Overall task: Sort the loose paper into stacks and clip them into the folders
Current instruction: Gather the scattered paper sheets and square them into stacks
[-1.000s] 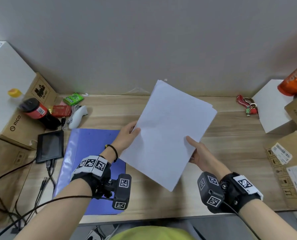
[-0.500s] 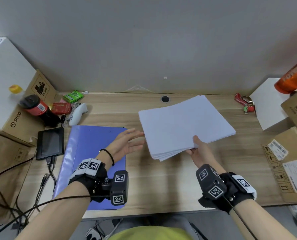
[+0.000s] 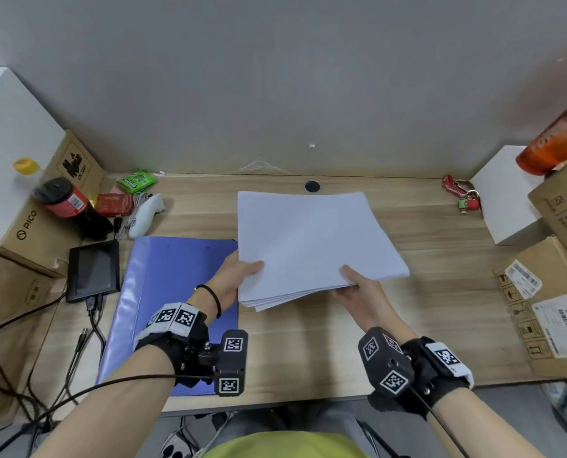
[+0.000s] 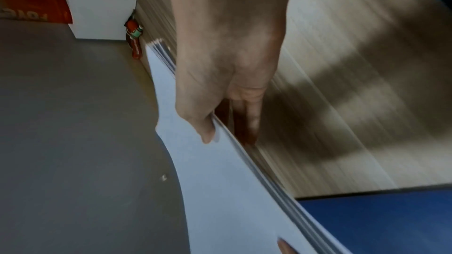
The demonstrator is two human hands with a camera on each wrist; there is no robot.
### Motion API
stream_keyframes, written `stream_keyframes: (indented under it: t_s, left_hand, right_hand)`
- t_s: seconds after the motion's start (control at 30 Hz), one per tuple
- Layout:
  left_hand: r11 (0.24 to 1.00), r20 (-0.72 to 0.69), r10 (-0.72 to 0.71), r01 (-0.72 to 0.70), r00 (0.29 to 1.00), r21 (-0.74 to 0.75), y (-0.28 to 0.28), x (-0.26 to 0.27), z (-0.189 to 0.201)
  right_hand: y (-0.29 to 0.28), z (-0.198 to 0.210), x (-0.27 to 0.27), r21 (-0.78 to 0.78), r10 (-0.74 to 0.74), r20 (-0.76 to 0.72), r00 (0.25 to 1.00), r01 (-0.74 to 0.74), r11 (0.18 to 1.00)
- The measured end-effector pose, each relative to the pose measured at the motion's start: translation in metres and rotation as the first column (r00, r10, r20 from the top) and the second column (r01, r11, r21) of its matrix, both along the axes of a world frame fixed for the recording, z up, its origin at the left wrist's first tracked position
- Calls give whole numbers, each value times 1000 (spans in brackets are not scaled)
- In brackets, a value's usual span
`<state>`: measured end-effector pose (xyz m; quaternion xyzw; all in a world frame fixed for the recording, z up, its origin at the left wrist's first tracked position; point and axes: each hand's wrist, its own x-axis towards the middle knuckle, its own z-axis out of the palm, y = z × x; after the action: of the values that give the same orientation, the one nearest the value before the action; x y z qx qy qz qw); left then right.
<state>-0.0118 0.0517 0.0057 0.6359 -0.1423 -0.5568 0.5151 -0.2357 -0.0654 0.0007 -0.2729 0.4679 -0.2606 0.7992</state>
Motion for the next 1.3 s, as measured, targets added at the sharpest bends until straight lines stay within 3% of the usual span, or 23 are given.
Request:
stream_keyframes:
  t_s: [0.1,0.2,0.27,0.33,0.4,0.5,0.57,0.63,0.73,0.8,0.93,1.13,1.3]
  left_hand:
    - [997,90,-62,57,994,51,12,16,-3]
    - [985,29,-154,152,988,79,30,31,-11]
    - [966,-38,-232,234,972,108,38,35,-14]
    - [936,-79,-317,325,945,136,39,32,-14]
    - [911,-84,-366,375,927,169,34,25,-13]
    - [896,45,-377,352,925,272,16,14,-8]
    - [924,168,-312,258,935,283,3,9,-1]
    - [974,276,-178,129,945,184,-8,4,10]
    - [997,360,69,-73,930,-2,-22,3,30]
    - [987,374,159,-140,914,-78,-25,5,36]
    - [994,402,110,-98,909,-50,-18,6,24]
    - [989,405,138,-147,904,-9,-17,3,10]
    - [963,317,258,-270,913,-6,-28,-1,18]
  right_hand:
    - [-9,-9,-26,58,-83,17,996,82,995]
    - [-14,-16,-53,130,-60,-44,997,66,989]
    - [-13,-18,-65,133,78,-242,967,-46,990]
    - [-11,-22,-74,111,257,-395,882,-232,966]
    - [-7,-18,-71,90,382,-439,813,-383,919]
    - [-9,-11,-57,48,394,-499,772,-430,902]
    - [-16,-7,-44,-62,317,-553,770,-418,907]
    - [-26,-3,-34,-206,169,-570,804,-339,918]
    - [-40,22,-23,-394,-7,-423,906,-177,902]
    - [-46,33,-21,-442,-51,-377,925,-132,887]
    - [-48,25,-27,-418,-44,-448,893,-166,893]
    - [-45,14,-22,-395,-73,-469,880,-135,909]
    - [-54,27,-15,-392,-133,-488,863,-81,916]
